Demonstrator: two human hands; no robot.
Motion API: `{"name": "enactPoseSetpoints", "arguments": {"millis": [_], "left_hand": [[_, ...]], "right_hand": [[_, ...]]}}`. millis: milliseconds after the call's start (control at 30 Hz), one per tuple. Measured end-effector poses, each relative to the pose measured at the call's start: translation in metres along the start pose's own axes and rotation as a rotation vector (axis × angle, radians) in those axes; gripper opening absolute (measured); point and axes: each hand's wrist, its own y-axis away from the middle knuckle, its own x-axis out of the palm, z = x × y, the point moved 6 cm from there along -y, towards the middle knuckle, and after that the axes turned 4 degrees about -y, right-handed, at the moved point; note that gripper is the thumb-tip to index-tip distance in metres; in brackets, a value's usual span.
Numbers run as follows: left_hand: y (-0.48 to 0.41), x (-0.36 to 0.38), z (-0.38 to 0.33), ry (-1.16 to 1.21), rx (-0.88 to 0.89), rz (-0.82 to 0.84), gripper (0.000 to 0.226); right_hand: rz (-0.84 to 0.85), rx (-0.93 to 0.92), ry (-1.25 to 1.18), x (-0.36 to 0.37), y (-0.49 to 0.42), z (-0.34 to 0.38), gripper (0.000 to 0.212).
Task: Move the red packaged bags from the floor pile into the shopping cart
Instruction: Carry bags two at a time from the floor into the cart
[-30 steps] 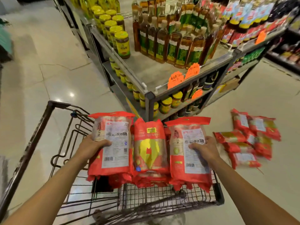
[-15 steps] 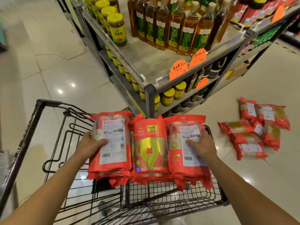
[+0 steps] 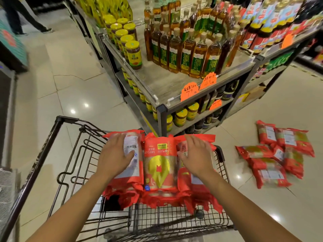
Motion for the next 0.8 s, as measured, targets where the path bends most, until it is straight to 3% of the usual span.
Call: {"name": "enactPoseSetpoints", "arguments": {"millis": [167, 467, 800], "left_hand": [[0.007, -0.03, -0.059, -0.08, 0.145, -0.091, 0.085], [0.037, -0.108, -0.203, -0.229, 0.387, -0.357, 0.079], [0.083, -0.111, -0.333, -0.144, 0.726, -0.413, 0.075]], "right_hand": [[-0.077, -0.132, 0.004, -0.06, 0.019, 0.023, 0.075], [-0.345, -0.173, 0.085, -0.178, 0.062, 0.013, 0.079], [-0.523, 0.119, 0.154, -0.243, 0.155, -0.073, 0.079]]}}
